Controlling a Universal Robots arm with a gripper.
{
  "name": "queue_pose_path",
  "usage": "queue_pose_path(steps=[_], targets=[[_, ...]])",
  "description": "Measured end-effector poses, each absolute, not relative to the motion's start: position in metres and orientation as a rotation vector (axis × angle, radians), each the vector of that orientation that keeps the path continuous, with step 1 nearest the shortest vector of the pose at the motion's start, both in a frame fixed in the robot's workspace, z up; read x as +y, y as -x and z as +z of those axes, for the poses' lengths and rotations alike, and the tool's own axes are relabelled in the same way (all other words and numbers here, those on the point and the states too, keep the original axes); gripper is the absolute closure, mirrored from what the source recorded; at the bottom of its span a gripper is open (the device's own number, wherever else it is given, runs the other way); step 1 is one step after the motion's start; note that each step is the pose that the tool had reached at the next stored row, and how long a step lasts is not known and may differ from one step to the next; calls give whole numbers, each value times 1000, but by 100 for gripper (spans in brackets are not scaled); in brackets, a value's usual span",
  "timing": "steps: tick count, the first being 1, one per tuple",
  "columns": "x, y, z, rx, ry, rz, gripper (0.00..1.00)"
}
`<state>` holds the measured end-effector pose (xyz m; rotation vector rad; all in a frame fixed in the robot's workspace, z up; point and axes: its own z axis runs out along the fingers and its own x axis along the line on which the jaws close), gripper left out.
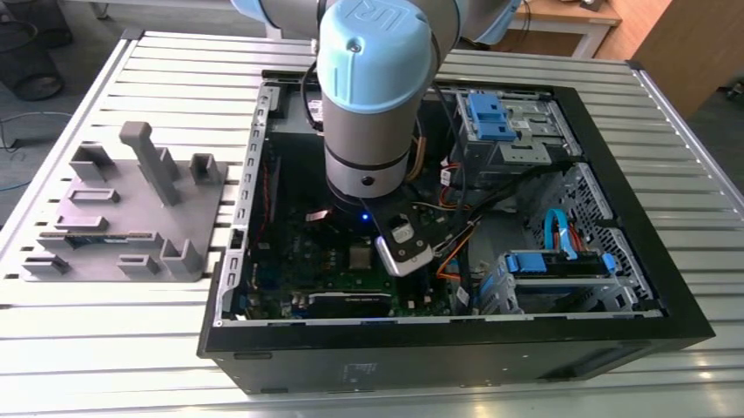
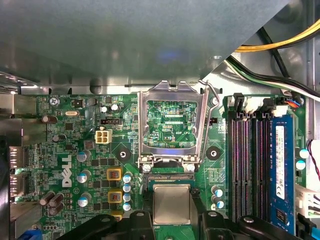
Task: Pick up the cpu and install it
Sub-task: 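Place the cpu into insertion slot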
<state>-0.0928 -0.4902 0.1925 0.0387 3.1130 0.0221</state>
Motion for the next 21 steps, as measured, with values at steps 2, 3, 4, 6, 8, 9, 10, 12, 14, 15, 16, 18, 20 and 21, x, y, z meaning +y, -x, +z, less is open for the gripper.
queue_pose_path(steps=[2, 3, 4, 6, 8, 9, 10, 12, 14, 15, 16, 18, 20, 21], targets=[[-490, 93, 194, 3114, -39, 21, 62], [-490, 93, 194, 3113, -39, 22, 62], [-490, 93, 195, 3113, -39, 23, 62], [-490, 93, 195, 3113, -39, 33, 62], [-490, 93, 195, 3113, -39, 42, 62], [-490, 93, 194, 3113, -39, 42, 62], [-490, 93, 194, 3113, -39, 42, 62], [-491, 93, 194, 3113, -39, 43, 62], [-491, 93, 194, 3113, -39, 43, 62], [-491, 93, 194, 3113, -39, 43, 62], [-491, 93, 193, 3113, -40, 43, 62], [-491, 93, 193, 3113, -39, 42, 62], [-491, 93, 193, 3113, -39, 42, 62], [-491, 93, 193, 3113, -40, 42, 62]])
